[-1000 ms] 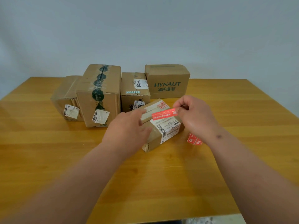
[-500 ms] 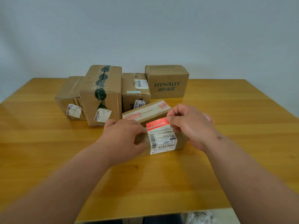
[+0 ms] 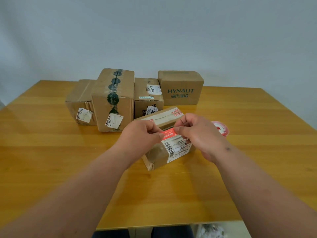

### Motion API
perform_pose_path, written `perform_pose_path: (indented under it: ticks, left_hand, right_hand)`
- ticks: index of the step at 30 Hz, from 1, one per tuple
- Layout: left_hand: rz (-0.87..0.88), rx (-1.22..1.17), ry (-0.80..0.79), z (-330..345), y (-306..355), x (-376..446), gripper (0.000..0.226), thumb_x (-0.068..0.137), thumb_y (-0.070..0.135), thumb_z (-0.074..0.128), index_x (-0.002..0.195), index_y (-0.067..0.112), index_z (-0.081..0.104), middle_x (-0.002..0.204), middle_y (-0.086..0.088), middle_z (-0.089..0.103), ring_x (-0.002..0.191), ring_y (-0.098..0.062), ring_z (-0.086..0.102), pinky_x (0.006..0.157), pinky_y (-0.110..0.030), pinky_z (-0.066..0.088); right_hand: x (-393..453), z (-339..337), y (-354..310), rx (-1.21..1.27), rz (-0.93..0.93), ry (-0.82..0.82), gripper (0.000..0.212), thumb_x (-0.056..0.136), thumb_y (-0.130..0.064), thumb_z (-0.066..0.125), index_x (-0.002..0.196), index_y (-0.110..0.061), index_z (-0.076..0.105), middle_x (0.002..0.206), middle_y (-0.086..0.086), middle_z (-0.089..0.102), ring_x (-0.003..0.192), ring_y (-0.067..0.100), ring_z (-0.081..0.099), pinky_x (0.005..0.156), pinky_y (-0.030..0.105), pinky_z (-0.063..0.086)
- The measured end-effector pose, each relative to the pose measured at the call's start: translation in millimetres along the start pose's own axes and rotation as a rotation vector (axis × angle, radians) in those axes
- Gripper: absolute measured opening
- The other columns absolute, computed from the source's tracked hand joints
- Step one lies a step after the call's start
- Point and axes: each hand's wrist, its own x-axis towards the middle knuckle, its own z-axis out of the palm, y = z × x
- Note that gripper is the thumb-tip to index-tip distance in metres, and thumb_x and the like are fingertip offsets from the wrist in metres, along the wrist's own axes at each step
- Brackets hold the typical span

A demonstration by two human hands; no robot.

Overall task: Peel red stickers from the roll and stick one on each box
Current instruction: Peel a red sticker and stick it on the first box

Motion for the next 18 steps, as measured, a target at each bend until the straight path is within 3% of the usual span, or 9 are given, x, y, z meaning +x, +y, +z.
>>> perform_pose_path:
  ticks: [5,9,12,15,18]
  left_hand:
    - [-0.020,0.165,0.021,5.3,3.1,5.2,0.013,0.092,0.024,0.062,0.088,0.027,0.074,0.086,0.007,0.070,0.083,-0.009,0.061,0.074,-0.030,0.056]
    - [-0.013,0.490,-0.089,8.5,17.9,12.5,0.025,0.099,0.028,0.050,0.115,0.028,0.069,0.109,0.002,0.068,0.099,-0.017,0.062,0.087,-0.034,0.054]
    - [-0.019,0.594,-0.159,11.9,22.9,16.7,0.030,0.101,0.028,0.046,0.124,0.027,0.064,0.119,0.000,0.066,0.105,-0.019,0.061,0.091,-0.035,0.053]
    - [0.005,0.581,-0.094,17.9,15.8,16.5,0.034,0.098,0.029,0.051,0.132,0.029,0.058,0.120,0.001,0.066,0.097,-0.013,0.060,0.078,-0.027,0.055]
    - [0.031,0.527,-0.021,24.0,7.0,17.5,0.043,0.095,0.026,0.057,0.137,0.027,0.052,0.118,0.002,0.066,0.085,-0.008,0.054,0.058,-0.015,0.044]
  right_hand:
    - [9.1,7.3,4.9,-0.267,-0.069,0.040,0.011,0.091,-0.019,0.060,0.085,-0.026,0.067,0.077,-0.012,0.059,0.066,0.005,0.051,0.053,0.020,0.033]
    - [13.2,9.3,9.1,-0.466,-0.084,0.057,0.017,0.094,-0.019,0.052,0.095,-0.026,0.068,0.090,-0.007,0.059,0.081,0.012,0.056,0.061,0.024,0.040]
    - [15.5,7.8,12.5,-0.497,-0.074,0.067,0.018,0.093,-0.018,0.052,0.096,-0.026,0.069,0.098,-0.004,0.065,0.085,0.014,0.059,0.065,0.025,0.044]
    - [17.7,6.2,16.3,-0.501,-0.064,0.036,0.018,0.092,-0.017,0.053,0.098,-0.025,0.068,0.102,-0.002,0.066,0.087,0.015,0.061,0.068,0.026,0.048]
    - [19.5,4.9,17.9,-0.568,-0.087,0.016,0.021,0.093,-0.019,0.054,0.109,-0.023,0.066,0.107,0.000,0.065,0.093,0.016,0.061,0.075,0.028,0.050]
